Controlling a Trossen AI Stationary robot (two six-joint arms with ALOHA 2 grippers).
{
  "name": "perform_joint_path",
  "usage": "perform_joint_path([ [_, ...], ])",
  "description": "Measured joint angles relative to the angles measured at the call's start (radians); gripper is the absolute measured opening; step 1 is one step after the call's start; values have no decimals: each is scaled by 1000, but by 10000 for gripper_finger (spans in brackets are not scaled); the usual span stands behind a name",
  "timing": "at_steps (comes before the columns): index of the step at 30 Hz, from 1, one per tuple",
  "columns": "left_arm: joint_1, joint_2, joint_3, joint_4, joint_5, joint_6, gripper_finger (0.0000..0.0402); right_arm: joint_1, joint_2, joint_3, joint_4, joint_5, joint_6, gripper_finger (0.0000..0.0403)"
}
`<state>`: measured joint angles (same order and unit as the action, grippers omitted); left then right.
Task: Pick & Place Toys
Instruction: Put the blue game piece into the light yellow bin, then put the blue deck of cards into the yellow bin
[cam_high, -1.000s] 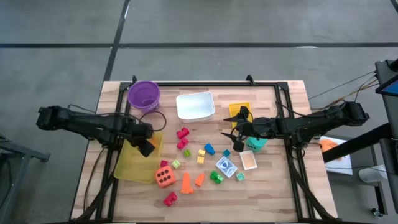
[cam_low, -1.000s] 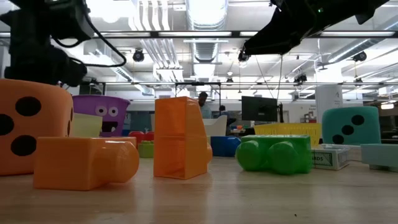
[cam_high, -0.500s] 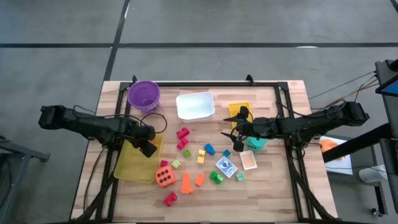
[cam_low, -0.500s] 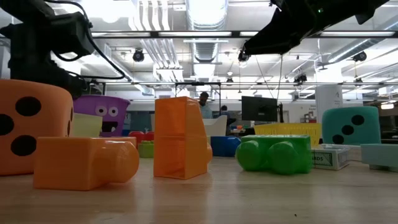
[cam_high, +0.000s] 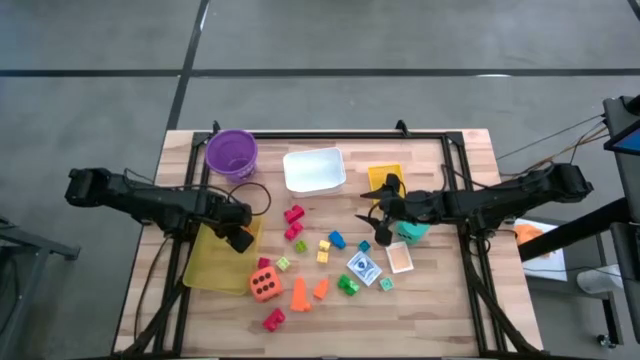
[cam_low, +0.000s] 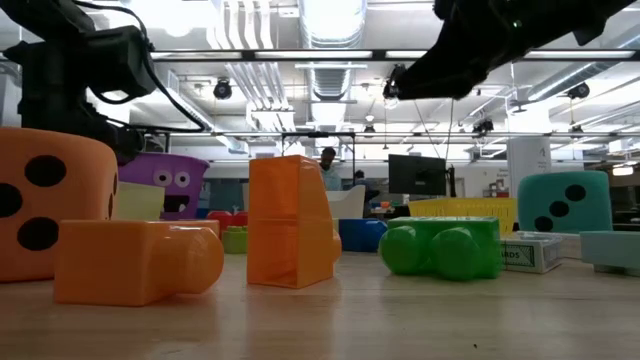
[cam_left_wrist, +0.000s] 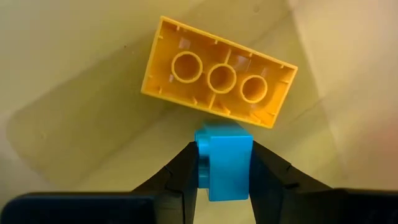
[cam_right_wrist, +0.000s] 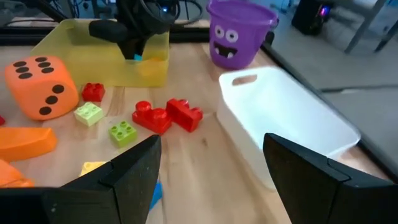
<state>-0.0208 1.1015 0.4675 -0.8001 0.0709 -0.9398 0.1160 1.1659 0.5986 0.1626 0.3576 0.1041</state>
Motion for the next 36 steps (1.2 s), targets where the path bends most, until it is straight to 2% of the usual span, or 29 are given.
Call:
perform_joint_path([
  [8, 1, -1, 0, 0, -27, 0, 103, 11, 1, -52, 123, 0, 60, 281],
  [20, 1, 0, -2, 0, -27, -27, 111, 11, 1, -53, 69, 0, 25, 281],
  [23, 6, 1, -4, -5, -23, -29, 136, 11, 1, -53, 75, 0, 24, 281],
  [31, 11, 1, 5, -13, 8, -82, 242, 11, 1, -53, 73, 0, -49, 281],
  [36, 11, 1, 63, -67, 22, -85, 278, 11, 1, -53, 73, 0, -80, 281],
])
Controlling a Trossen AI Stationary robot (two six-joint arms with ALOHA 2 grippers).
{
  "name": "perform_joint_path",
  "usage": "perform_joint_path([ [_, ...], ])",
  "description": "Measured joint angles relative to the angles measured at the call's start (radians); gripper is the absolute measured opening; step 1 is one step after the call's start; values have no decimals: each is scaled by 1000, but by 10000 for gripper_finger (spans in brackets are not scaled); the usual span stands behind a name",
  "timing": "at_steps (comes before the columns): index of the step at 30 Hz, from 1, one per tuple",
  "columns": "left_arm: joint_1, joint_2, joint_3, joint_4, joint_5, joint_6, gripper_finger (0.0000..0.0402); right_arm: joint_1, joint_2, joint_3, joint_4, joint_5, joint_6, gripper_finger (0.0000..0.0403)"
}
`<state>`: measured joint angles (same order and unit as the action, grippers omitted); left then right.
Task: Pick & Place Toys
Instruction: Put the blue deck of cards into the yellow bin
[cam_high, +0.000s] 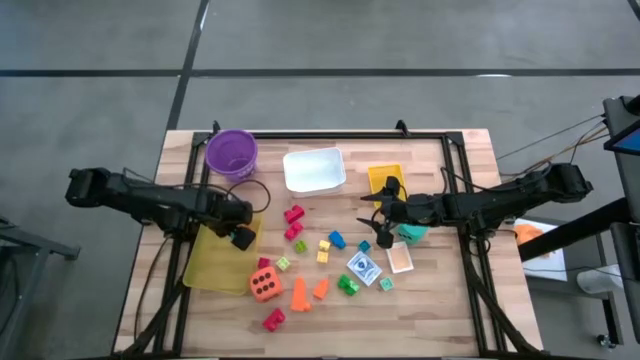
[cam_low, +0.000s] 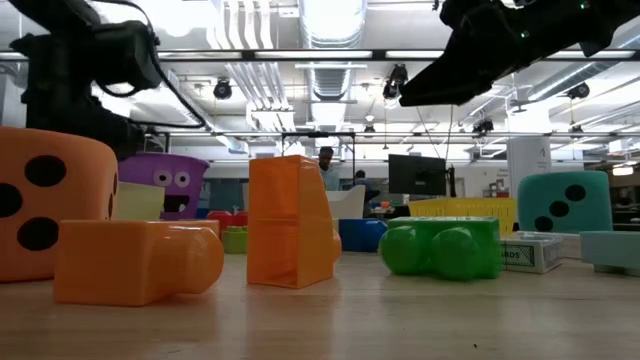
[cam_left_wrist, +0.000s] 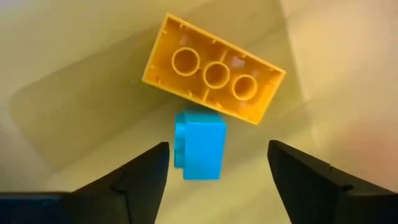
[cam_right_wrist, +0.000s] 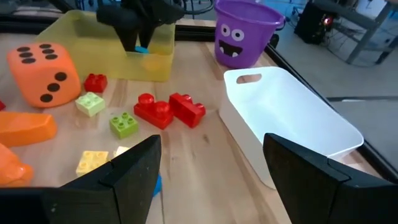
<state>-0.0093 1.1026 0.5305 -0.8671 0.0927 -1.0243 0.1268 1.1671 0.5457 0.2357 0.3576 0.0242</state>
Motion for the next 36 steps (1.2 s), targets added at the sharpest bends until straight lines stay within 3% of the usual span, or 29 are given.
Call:
perform_joint_path([
  [6, -12, -1, 105, -125, -56, 19, 282, -1, 0, 0, -2, -10, -31, 281],
  [11, -51, -7, 207, -179, -172, 22, 283, 2, 0, 2, -92, -184, 177, 281],
  [15, -100, -16, 253, -136, -351, 28, 283, 9, 0, 2, -237, -188, 281, 281],
  [20, -147, -42, 237, 87, -558, 197, 283, 26, 0, 2, -317, -206, 231, 281],
  [28, -146, -47, 200, 435, -583, 471, 283, 53, -1, 24, -420, -228, 361, 281],
  [36, -119, -47, 210, 448, -588, 509, 283, 107, 62, 178, -761, -227, 285, 281],
])
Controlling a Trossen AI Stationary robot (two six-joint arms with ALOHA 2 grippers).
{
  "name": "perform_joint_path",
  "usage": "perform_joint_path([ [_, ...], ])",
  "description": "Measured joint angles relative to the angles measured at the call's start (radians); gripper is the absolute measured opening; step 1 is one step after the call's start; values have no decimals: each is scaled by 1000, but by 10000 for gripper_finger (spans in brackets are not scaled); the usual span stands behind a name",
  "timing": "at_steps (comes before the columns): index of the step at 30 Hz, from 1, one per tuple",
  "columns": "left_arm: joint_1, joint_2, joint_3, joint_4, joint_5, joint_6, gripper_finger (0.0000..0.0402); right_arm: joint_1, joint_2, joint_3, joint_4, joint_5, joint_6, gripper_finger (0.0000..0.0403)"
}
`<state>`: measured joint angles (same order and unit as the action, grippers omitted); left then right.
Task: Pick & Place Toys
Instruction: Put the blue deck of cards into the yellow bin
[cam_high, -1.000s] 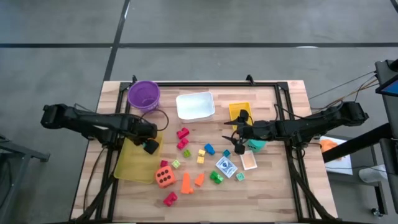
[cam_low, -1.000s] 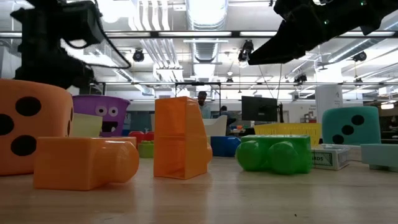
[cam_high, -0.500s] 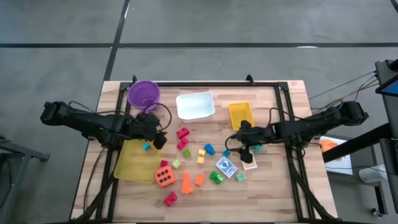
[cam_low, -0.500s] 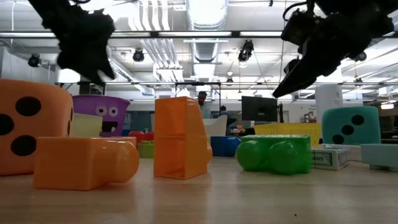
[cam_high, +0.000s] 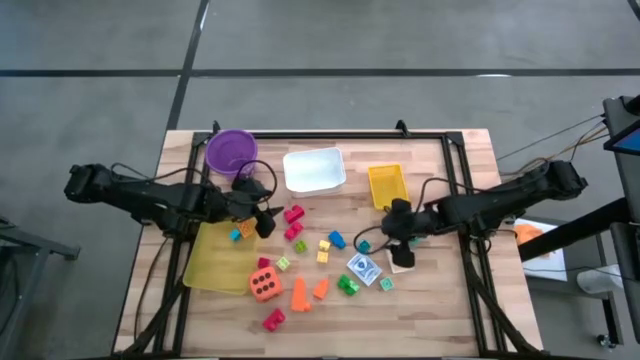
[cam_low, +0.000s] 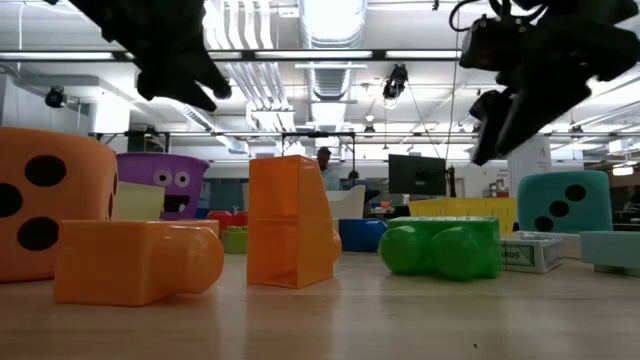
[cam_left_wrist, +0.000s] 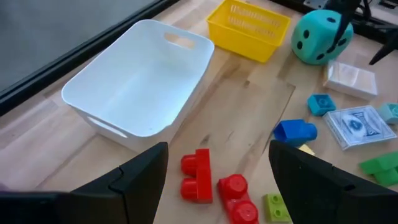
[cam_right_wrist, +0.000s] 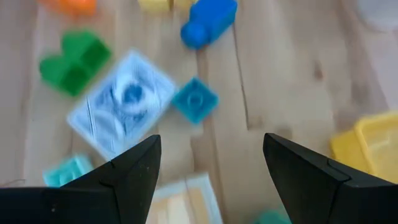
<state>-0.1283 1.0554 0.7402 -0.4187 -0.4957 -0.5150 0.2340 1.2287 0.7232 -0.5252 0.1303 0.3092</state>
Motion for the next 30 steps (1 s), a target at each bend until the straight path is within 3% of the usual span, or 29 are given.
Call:
perform_joint_path([
  [6, 6, 0, -8, -12, 1, 9, 283, 78, 98, 57, -71, -1, 59, 281],
  [17, 6, 0, -6, -11, 1, -39, 283, 112, 283, 267, -93, -37, 542, 281],
  [24, 6, 0, -6, -12, 1, -37, 283, 152, 416, 404, -297, 67, 645, 281],
  [30, 6, 0, -6, -19, 2, -34, 283, 185, 494, 458, -316, 47, 639, 281],
])
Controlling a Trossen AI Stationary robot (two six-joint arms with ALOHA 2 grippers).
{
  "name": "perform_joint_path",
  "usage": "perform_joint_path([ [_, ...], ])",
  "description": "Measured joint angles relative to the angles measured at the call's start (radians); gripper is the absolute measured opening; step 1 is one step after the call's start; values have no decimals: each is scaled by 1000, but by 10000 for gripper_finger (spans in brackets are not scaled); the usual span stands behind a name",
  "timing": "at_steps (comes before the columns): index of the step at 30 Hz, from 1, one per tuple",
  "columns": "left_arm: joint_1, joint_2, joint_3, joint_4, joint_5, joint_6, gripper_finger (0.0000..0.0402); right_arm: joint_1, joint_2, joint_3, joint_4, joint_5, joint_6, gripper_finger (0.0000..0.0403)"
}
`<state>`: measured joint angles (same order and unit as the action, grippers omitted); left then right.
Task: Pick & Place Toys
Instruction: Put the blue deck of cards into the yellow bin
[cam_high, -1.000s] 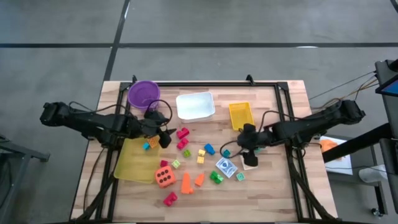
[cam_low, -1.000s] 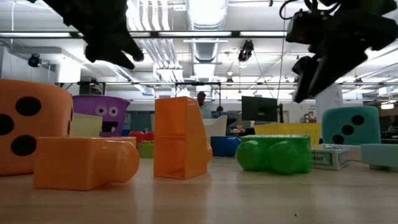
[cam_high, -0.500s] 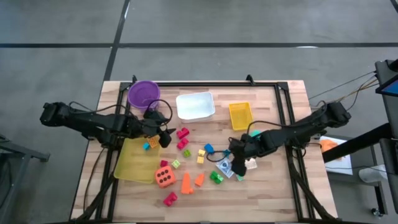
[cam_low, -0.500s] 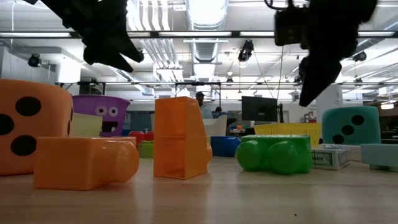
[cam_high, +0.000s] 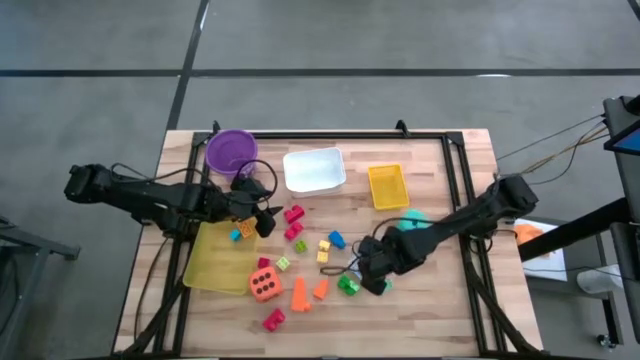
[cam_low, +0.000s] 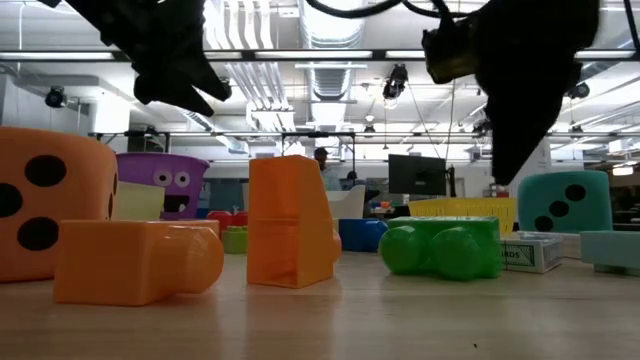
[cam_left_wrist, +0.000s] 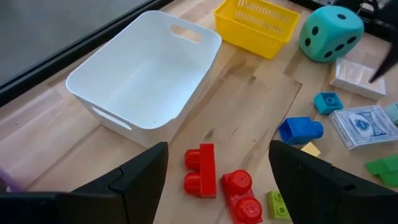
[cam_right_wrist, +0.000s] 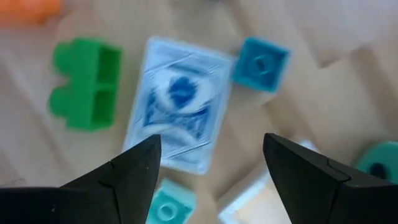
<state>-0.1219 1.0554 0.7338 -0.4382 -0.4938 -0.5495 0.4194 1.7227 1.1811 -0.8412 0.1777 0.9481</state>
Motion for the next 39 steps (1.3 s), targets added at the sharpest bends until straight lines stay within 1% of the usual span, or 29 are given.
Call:
perform_joint_path([
  [8, 0, 0, 0, -9, 15, -1, 283, 37, 80, 63, 13, 1, -51, 281],
  [15, 0, 0, 0, -6, 15, -8, 283, 50, 86, 102, 18, 9, -77, 281],
  [23, 0, 0, 0, -4, 15, -8, 283, 48, 87, 87, 24, 14, -77, 281],
  [27, 0, 0, 0, -4, 15, -8, 283, 47, 88, 65, 63, 30, -63, 281],
  [35, 0, 0, 0, -3, 15, -8, 283, 47, 88, 41, 63, 27, 3, 282],
  [37, 0, 0, 0, -3, 15, -8, 283, 47, 88, 37, 65, 22, 14, 287],
  [39, 0, 0, 0, -3, 15, -8, 283, 45, 88, 32, 66, 8, 20, 303],
])
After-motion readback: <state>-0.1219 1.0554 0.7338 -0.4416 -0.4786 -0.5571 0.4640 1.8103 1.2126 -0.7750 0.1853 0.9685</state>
